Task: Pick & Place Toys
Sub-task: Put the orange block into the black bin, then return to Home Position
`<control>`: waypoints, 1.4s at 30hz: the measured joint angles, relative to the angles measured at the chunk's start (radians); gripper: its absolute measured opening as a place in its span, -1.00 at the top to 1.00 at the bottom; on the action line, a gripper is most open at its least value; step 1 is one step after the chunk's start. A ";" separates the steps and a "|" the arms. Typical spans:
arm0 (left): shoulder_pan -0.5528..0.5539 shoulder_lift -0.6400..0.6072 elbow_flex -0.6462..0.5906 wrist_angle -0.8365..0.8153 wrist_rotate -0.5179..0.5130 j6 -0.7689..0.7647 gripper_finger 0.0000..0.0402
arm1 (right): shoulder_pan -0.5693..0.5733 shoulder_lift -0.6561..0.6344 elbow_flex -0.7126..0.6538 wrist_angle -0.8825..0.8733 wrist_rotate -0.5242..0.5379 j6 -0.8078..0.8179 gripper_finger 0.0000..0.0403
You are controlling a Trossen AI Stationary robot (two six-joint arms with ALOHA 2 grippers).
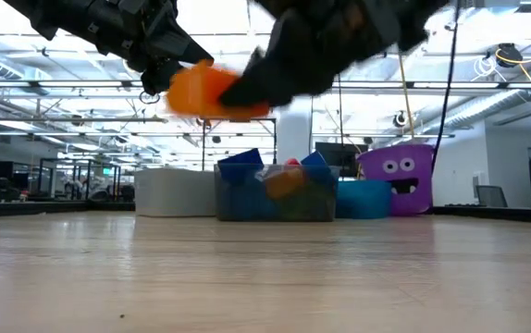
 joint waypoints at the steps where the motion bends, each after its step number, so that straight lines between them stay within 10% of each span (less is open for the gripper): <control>1: 0.000 0.000 0.000 0.000 0.000 -0.001 -0.61 | 0.000 -0.042 0.000 -0.046 0.057 -0.014 0.58; 9: 0.000 0.000 0.000 0.000 0.000 -0.002 -0.61 | -0.069 -0.300 -0.061 -0.083 0.458 -0.093 0.58; 23: 0.001 0.000 0.000 0.002 -0.001 -0.003 -0.61 | -0.400 -0.270 -0.483 0.426 0.320 0.155 0.36; 35: 0.010 0.000 -0.001 0.013 -0.008 -0.010 -0.61 | -0.363 -0.265 -0.518 0.554 0.319 0.182 -0.61; 42: 0.011 -0.111 0.007 -0.171 0.094 -0.012 -0.61 | -0.293 -0.426 -0.518 0.438 0.203 0.176 -0.85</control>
